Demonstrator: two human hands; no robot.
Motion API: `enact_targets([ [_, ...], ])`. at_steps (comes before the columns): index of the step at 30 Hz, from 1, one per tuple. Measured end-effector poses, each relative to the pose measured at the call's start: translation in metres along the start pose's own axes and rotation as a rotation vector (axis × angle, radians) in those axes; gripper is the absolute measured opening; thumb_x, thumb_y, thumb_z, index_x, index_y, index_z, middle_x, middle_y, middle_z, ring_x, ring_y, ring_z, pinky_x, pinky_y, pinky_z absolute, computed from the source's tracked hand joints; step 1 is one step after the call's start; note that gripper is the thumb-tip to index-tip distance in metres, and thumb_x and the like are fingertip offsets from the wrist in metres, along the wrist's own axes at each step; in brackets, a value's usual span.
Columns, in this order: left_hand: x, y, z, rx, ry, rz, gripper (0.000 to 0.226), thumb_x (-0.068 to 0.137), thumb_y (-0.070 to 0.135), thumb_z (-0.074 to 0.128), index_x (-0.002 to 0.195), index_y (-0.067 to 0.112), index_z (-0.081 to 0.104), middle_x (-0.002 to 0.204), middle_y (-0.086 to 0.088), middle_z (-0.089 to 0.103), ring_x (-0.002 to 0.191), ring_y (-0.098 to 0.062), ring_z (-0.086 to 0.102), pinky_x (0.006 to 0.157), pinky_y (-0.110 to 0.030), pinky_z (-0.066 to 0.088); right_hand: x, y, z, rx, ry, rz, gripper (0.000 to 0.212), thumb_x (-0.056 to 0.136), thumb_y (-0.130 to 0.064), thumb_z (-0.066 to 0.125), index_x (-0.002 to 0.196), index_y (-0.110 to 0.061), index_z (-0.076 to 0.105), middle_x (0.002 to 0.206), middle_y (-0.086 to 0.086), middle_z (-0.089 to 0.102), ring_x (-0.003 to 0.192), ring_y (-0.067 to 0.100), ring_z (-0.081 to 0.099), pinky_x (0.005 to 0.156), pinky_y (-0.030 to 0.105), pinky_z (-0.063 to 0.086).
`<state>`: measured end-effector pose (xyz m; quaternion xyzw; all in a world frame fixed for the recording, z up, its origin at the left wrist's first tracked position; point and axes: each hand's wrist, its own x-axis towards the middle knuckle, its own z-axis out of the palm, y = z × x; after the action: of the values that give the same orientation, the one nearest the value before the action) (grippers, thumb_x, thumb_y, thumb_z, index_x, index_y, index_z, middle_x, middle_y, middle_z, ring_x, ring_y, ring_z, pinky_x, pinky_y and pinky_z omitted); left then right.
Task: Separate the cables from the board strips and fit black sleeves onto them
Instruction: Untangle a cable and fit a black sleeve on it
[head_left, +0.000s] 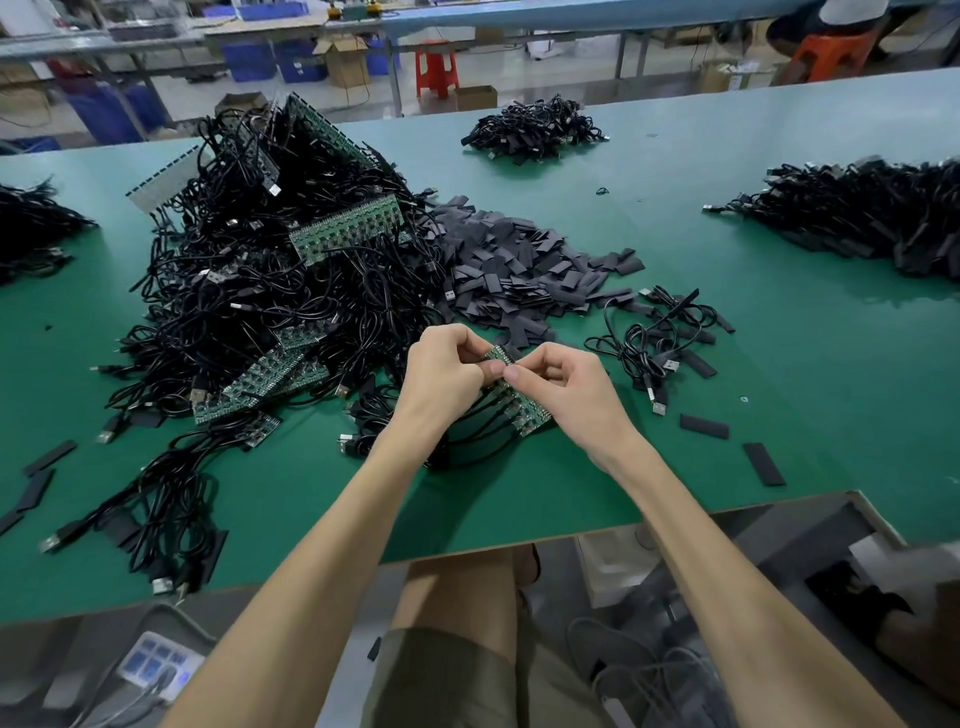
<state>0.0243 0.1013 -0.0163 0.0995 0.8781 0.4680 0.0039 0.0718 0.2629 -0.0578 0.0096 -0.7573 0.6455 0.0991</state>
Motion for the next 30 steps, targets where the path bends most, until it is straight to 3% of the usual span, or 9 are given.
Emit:
enact_targets([
  [4, 0.001, 0.001, -0.007, -0.093, -0.121, -0.002, 0.012, 0.085, 0.011, 0.081, 0.089, 0.009, 0.071, 0.078, 0.0, 0.069, 0.069, -0.006, 0.062, 0.069, -0.021, 0.051, -0.001, -0.001, 0.0, 0.014, 0.0, -0.001, 0.008, 0.092, -0.018, 0.077, 0.087, -0.013, 0.074, 0.081, 0.0, 0.073, 0.074, 0.006, 0.063, 0.075, 0.023, 0.053],
  [10, 0.0, 0.003, -0.007, -0.145, -0.171, 0.044, 0.006, 0.09, 0.013, 0.077, 0.086, 0.011, 0.073, 0.074, 0.001, 0.068, 0.059, 0.001, 0.055, 0.063, -0.014, 0.045, -0.001, -0.002, 0.0, 0.044, 0.054, 0.014, 0.01, 0.091, -0.015, 0.078, 0.085, -0.009, 0.072, 0.078, 0.001, 0.07, 0.07, 0.007, 0.059, 0.071, 0.022, 0.051],
  [21, 0.003, 0.002, 0.005, -0.092, -0.09, -0.053, 0.016, 0.087, 0.003, 0.077, 0.079, 0.015, 0.068, 0.076, -0.001, 0.066, 0.071, -0.013, 0.06, 0.077, -0.032, 0.053, -0.001, -0.002, 0.002, -0.025, 0.054, 0.029, 0.021, 0.087, -0.016, 0.076, 0.07, -0.023, 0.066, 0.066, -0.009, 0.063, 0.063, 0.008, 0.051, 0.064, 0.027, 0.044],
  [30, -0.002, 0.001, 0.013, -0.073, 0.024, -0.045, 0.026, 0.086, 0.003, 0.074, 0.072, 0.023, 0.065, 0.072, 0.006, 0.066, 0.066, -0.002, 0.06, 0.055, -0.007, 0.044, -0.001, -0.003, 0.003, -0.049, 0.075, 0.036, 0.025, 0.089, -0.015, 0.076, 0.068, -0.022, 0.063, 0.062, -0.012, 0.059, 0.058, 0.007, 0.047, 0.059, 0.022, 0.039],
])
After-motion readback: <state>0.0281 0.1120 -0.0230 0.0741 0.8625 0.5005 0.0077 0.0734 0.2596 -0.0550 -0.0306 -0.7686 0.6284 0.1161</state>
